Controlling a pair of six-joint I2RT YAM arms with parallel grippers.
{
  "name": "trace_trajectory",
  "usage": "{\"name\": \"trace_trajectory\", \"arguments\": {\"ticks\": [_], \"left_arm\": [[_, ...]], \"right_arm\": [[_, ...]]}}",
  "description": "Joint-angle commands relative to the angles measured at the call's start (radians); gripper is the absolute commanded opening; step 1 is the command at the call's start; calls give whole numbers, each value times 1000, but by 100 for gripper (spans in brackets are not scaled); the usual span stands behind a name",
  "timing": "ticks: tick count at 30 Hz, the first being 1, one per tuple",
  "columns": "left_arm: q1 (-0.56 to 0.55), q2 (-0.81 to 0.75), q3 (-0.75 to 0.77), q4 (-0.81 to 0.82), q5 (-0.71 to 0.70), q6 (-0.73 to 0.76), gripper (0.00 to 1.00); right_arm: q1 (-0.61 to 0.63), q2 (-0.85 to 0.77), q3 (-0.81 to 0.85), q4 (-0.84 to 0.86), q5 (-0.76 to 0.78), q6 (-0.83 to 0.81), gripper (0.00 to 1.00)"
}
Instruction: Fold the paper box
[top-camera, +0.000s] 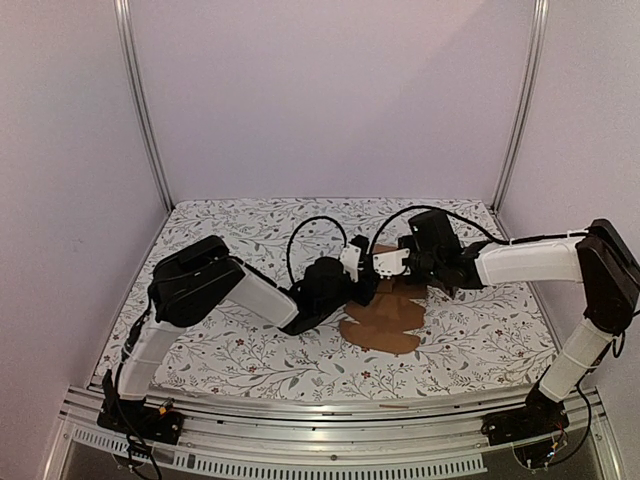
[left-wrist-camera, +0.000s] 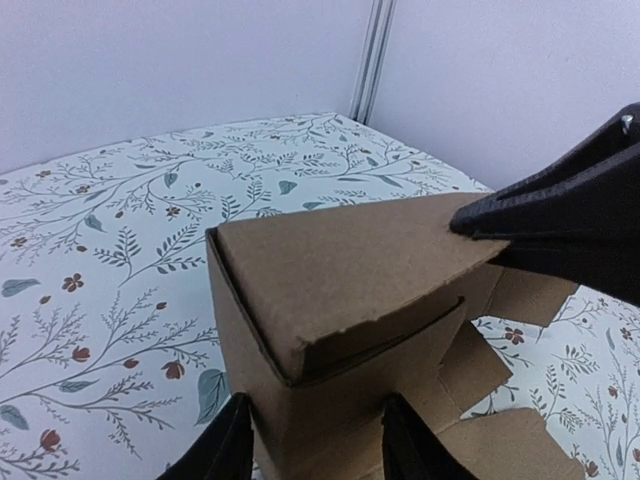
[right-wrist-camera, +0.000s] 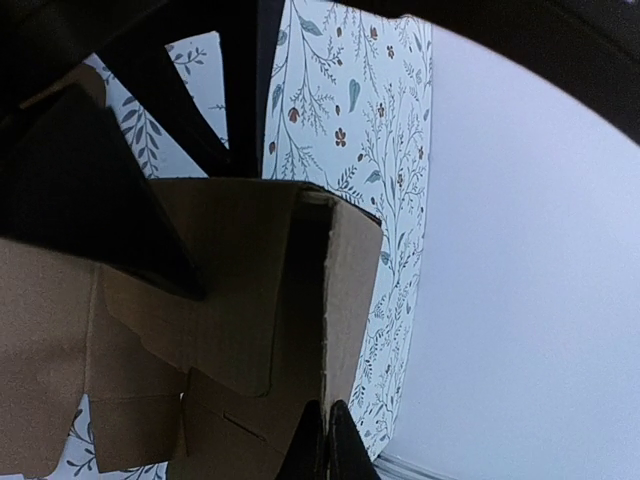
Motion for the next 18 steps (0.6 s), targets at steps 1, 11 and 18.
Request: {"name": "trace_trajectory", "arguments": {"ticks": [1, 11, 18], "left_arm": [[-13, 41, 21, 27, 13, -24, 41], [-25, 17, -94, 167, -29, 10, 39], [-29, 1, -120, 183, -65, 47, 47]], "right_arm": [[8, -29, 60, -257, -70, 98, 0], [8, -41, 83, -370, -109, 130, 0], [8, -43, 147, -498, -159, 156, 0]]}}
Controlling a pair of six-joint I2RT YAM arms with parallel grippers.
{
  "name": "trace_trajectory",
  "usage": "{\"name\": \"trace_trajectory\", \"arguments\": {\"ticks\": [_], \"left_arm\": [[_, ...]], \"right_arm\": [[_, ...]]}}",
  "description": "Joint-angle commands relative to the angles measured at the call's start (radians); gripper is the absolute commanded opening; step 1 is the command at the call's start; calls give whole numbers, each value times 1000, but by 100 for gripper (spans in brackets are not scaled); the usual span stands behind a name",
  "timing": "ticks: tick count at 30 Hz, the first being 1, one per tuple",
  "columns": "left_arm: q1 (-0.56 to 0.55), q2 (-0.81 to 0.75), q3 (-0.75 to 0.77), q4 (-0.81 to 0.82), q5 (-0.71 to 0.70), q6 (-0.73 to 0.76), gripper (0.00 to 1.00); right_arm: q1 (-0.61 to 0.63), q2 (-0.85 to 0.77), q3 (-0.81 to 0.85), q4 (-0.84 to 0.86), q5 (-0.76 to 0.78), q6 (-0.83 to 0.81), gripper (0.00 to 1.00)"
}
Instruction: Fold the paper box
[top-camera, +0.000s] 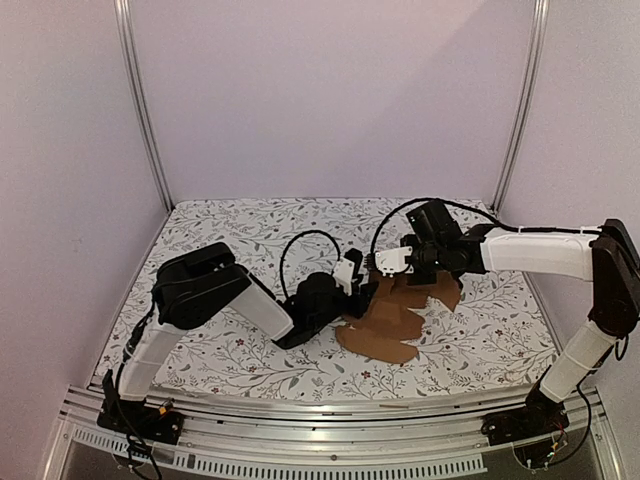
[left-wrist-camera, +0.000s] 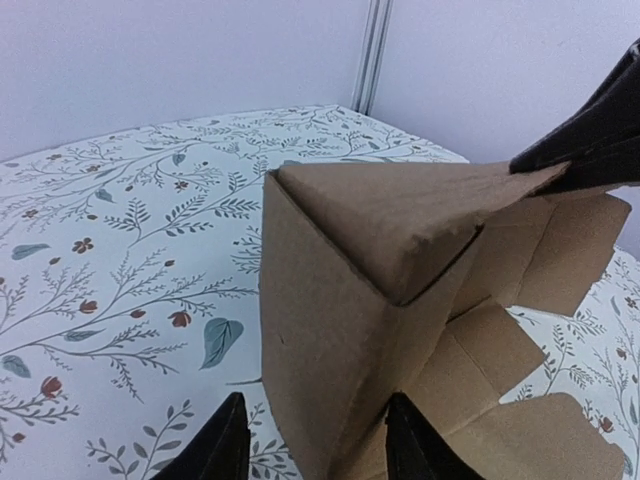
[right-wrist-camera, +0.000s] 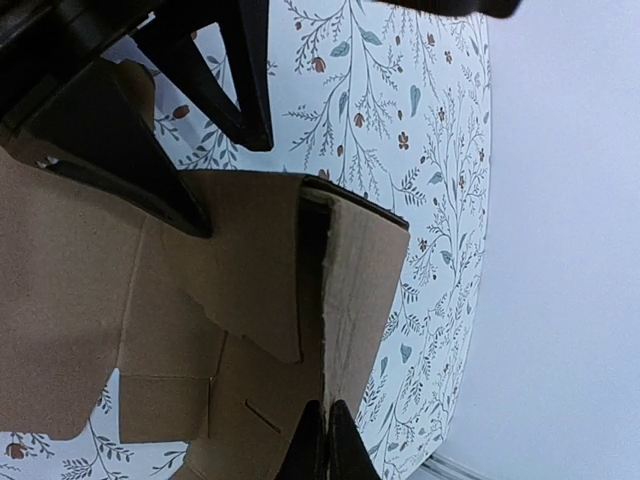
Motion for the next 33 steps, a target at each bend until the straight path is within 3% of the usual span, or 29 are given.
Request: {"name": "trace_trajectory", "arguments": {"ticks": [1, 11, 17, 24, 33], "left_arm": [[-14, -21, -9, 38, -43, 46, 47], [-26, -26, 21, -1, -56, 107, 48], [-28, -25, 29, -1, -69, 92, 33], [-28, -24, 30, -4, -78, 89, 25], [-26, -32, 17, 0, -64, 83, 26]], "right_arm": [[8, -13, 43, -187, -85, 39, 0], [16, -20, 53, -243, -90, 39, 0], [31, -17, 90, -299, -84, 67, 23], [27, -28, 230, -495, -124, 178, 35], [-84, -45, 421, -682, -291, 315, 42]]}}
